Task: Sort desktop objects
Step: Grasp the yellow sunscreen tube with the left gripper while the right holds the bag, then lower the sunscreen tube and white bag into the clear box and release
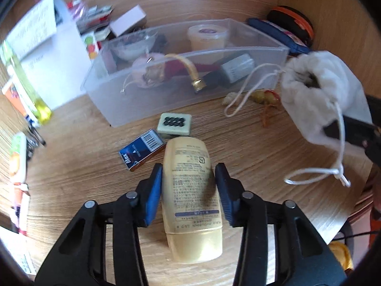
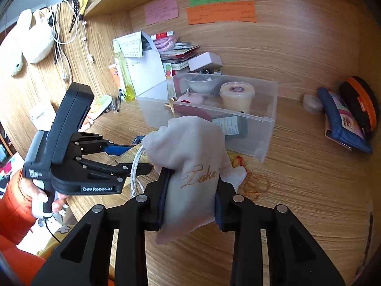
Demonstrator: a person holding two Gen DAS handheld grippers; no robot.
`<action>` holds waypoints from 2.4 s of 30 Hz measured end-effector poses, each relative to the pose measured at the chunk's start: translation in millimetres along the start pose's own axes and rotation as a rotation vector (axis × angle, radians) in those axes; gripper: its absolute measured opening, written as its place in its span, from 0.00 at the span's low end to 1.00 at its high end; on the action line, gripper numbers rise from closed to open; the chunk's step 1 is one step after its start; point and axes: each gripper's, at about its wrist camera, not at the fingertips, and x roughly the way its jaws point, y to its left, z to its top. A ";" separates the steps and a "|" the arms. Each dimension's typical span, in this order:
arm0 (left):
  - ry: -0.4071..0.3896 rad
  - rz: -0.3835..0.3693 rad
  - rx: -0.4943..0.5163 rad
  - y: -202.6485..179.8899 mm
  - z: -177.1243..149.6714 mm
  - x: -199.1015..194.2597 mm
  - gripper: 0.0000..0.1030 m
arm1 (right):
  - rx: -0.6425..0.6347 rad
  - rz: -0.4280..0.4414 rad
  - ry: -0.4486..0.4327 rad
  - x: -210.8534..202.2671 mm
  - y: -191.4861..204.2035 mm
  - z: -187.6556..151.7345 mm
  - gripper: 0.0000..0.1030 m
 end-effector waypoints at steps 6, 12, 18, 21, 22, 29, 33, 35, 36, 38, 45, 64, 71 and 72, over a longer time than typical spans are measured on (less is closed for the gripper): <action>0.008 -0.007 0.077 -26.1 2.6 -11.3 0.34 | 0.006 0.006 -0.019 -9.0 -10.1 -4.0 0.28; 0.011 0.023 0.157 -55.7 5.0 -10.3 0.34 | 0.036 0.029 -0.024 -9.3 -18.3 -11.6 0.28; 0.064 -0.021 0.183 -72.3 5.7 5.9 0.25 | 0.083 0.050 0.000 -1.8 -28.1 -21.7 0.28; 0.064 -0.020 0.162 -72.3 8.2 8.2 0.25 | 0.098 0.066 0.014 -1.7 -32.3 -27.2 0.28; 0.059 -0.018 0.159 -72.3 8.3 8.8 0.25 | 0.097 0.065 0.016 -2.1 -32.6 -28.4 0.28; -0.026 -0.005 0.055 -53.2 9.4 1.4 0.25 | 0.091 0.062 0.002 -11.2 -33.3 -27.3 0.28; -0.119 0.008 0.006 -43.8 14.5 -18.4 0.25 | 0.090 0.049 -0.018 -18.3 -34.3 -15.6 0.28; -0.166 0.008 -0.015 -39.2 19.3 -30.6 0.25 | 0.094 0.044 -0.035 -22.6 -34.6 -8.5 0.28; -0.185 0.006 -0.024 -37.1 21.3 -35.7 0.25 | 0.098 0.041 -0.045 -25.1 -34.5 -3.8 0.28; -0.222 -0.011 -0.048 -30.4 26.7 -46.6 0.25 | 0.100 0.039 -0.063 -30.0 -34.1 5.6 0.28; -0.322 -0.035 -0.097 -1.1 46.6 -77.3 0.25 | 0.073 0.003 -0.120 -43.4 -28.6 36.4 0.28; -0.374 -0.090 -0.163 58.1 107.7 -71.8 0.25 | 0.050 -0.058 -0.145 4.6 -26.2 114.5 0.28; -0.346 -0.101 -0.170 74.4 125.2 -44.5 0.25 | 0.081 -0.039 -0.104 50.0 -29.2 137.1 0.28; -0.340 -0.104 -0.172 77.1 126.6 -40.6 0.25 | 0.080 -0.038 -0.092 57.6 -28.9 139.2 0.28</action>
